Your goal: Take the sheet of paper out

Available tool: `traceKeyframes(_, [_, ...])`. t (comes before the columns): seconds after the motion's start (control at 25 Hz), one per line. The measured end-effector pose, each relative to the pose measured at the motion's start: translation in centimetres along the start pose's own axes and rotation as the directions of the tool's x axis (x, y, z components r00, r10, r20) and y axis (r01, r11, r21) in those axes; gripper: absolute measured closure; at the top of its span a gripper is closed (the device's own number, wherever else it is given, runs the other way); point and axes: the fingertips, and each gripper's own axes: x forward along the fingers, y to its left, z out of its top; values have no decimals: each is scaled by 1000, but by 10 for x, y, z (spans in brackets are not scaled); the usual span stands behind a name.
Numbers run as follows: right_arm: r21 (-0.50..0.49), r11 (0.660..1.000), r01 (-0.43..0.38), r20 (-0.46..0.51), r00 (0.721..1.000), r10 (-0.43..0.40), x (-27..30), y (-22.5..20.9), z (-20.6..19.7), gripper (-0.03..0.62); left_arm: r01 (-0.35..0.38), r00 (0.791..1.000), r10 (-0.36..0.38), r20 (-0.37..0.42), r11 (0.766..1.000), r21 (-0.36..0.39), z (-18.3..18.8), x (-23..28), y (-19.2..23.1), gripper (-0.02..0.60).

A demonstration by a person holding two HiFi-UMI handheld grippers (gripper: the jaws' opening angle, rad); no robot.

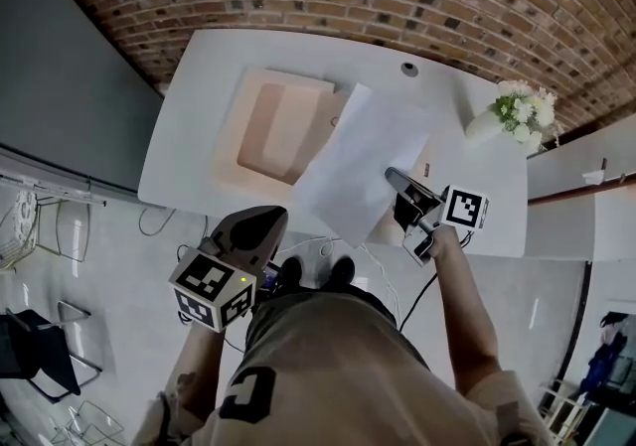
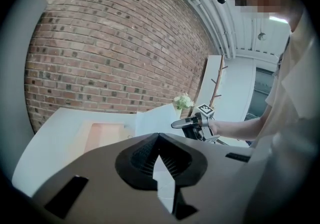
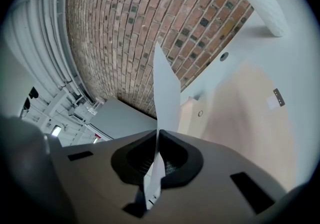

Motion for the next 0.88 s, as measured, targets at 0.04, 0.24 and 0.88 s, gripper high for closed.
traceKeyframes(0.04, [-13, 1000, -2, 1, 1000, 2, 1, 3, -2, 569, 2, 1000, -2, 1, 1000, -1, -2, -4, 4, 568])
traceKeyframes(0.24, [-15, 1000, -6, 21, 1000, 6, 1, 19, -11, 569, 16, 1000, -16, 5, 1000, -9, -10, -20, 19, 568])
traceKeyframes(0.88, [-79, 995, -62, 71, 995, 67, 6, 85, -54, 569, 98, 995, -98, -4, 995, 19, -26, -48, 34, 568])
